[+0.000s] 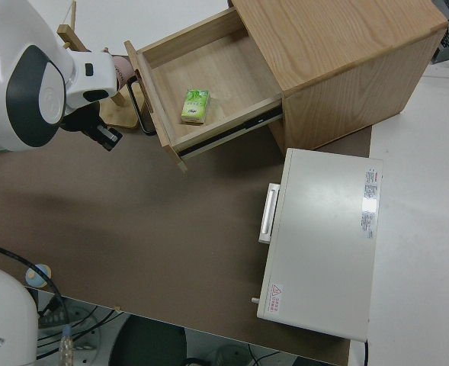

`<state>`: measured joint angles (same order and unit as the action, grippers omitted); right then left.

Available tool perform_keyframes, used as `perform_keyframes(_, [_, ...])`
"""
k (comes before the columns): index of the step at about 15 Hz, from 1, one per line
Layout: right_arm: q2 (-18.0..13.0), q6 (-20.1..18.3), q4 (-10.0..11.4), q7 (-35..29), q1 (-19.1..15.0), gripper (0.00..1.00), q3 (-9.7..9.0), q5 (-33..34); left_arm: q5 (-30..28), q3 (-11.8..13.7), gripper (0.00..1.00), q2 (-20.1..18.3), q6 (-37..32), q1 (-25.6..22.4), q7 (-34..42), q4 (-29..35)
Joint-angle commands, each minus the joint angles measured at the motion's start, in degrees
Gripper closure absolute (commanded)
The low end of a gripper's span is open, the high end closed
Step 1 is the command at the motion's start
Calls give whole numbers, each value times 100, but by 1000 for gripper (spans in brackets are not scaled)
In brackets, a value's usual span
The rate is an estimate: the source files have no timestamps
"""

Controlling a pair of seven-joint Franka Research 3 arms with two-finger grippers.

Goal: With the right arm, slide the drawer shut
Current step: 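Move the right gripper toward the dark handle of the open wooden drawer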

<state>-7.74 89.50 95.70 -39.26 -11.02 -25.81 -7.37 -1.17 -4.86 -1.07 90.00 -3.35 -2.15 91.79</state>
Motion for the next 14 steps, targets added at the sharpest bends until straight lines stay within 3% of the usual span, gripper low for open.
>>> perform_keyframes(1, [-17,277,45,-958,-31,1000,-257,-291,73,21,5,-42,-27,36,39,-4])
perform_keyframes(4, [9,532,158,-1557,126,1000,-293,-362,73,21,5,-51,-27,27,39,-4])
perform_keyframes(12, [9,2025,1239,-2778,452,1000,-354,-441,73,12,2,-42,-27,27,39,-4])
perform_keyframes(14, [9,2124,1337,-2824,452,1000,-416,-424,73,20,2,-51,-27,27,30,-4])
